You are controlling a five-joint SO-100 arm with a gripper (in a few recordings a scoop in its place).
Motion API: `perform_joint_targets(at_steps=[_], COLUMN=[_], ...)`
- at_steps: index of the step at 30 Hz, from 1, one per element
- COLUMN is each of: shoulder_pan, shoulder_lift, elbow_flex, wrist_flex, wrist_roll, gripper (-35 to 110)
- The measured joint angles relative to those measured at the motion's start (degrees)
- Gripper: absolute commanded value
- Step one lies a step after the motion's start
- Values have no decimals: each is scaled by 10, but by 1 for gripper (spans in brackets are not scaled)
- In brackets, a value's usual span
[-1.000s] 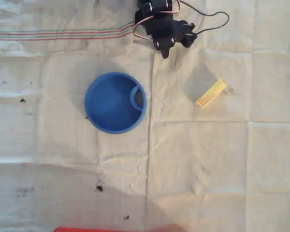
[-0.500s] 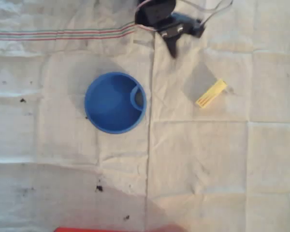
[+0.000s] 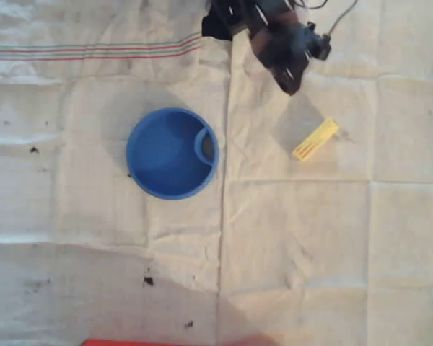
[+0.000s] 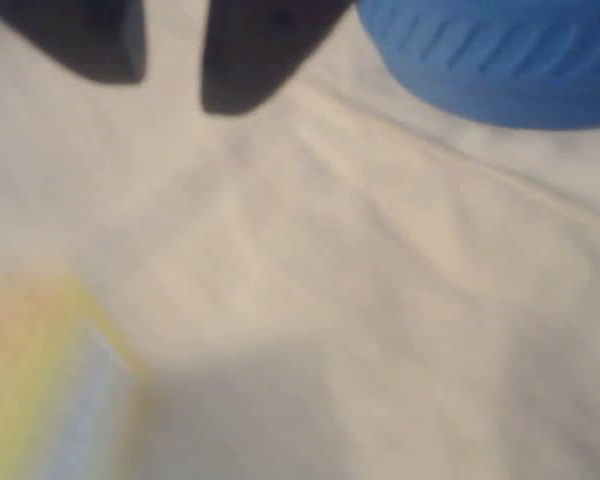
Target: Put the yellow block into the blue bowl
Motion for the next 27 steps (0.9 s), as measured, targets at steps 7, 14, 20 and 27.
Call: perform_joint_targets(at_steps=[7,14,20,27], shoulder_pan=[0,0,-5,-4], shoulder_lift=[-232,-397,-464,-531], elbow_flex=[-234,-415,-496,-507], wrist_flex=[91,149,179,181], wrist_roll=[-2,-2,-2,-2], gripper=[5,24,26,26])
